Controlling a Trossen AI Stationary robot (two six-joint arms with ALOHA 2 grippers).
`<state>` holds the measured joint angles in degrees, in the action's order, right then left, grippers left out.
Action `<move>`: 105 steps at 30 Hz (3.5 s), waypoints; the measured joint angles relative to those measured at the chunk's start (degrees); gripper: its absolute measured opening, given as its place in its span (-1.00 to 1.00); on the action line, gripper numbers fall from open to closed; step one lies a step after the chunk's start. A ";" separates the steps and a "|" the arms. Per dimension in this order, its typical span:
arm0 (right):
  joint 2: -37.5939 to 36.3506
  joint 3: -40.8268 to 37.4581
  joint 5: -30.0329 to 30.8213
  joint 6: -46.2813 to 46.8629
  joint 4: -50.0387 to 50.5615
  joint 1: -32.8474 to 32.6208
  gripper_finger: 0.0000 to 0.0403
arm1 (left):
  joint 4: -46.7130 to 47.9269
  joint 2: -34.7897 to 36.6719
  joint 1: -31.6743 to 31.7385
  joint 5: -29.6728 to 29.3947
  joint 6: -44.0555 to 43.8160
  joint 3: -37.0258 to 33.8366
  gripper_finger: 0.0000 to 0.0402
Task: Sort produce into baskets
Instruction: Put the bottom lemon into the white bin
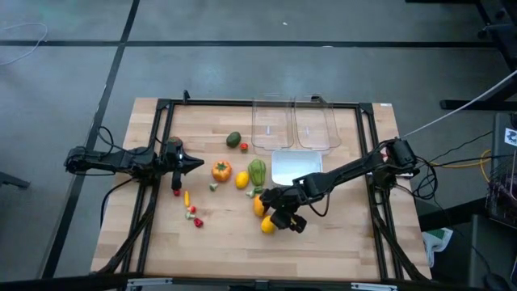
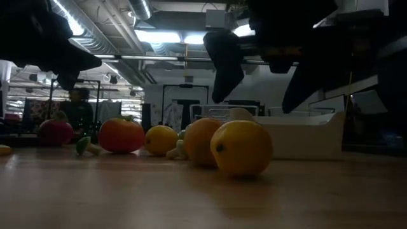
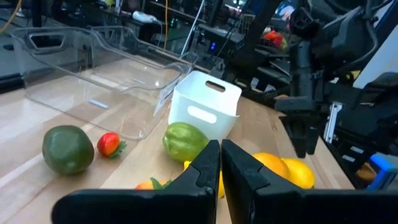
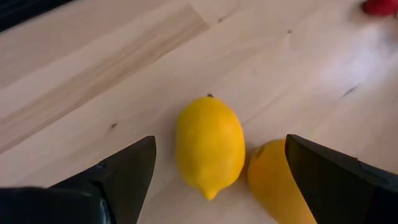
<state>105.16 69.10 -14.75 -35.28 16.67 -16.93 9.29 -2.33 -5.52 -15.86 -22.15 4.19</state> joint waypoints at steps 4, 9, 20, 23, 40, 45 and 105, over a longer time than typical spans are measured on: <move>0.00 0.00 -1.33 -1.01 -0.49 0.02 0.75 | -0.06 -0.42 0.00 -0.17 0.00 0.00 -0.94; 1.75 -0.04 -4.46 -1.39 -0.82 0.68 0.75 | -0.07 -0.97 0.01 -0.90 0.02 0.00 -0.94; 3.21 0.00 -8.35 -1.47 -3.13 2.10 0.75 | -0.21 -3.77 0.01 -1.97 0.04 0.00 -0.94; 3.73 -0.09 -9.75 -1.48 -2.48 2.61 0.75 | -0.10 -4.55 0.01 -2.00 0.04 0.00 -0.94; 3.93 -0.07 -2.68 -1.04 -3.13 3.10 0.75 | -0.20 -6.03 0.02 -4.41 2.60 0.00 -0.94; 3.93 -0.05 -2.57 -1.04 -2.92 2.76 0.75 | -0.27 -6.03 0.01 -4.76 0.54 0.00 -0.94; 4.55 -0.37 -0.41 -4.01 -3.41 1.16 0.27 | -5.73 -6.01 0.00 -6.28 -12.59 -0.04 -0.94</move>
<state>109.71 68.73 -15.16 -39.29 13.26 -15.77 3.55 -8.34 -5.52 -22.14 -34.74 4.14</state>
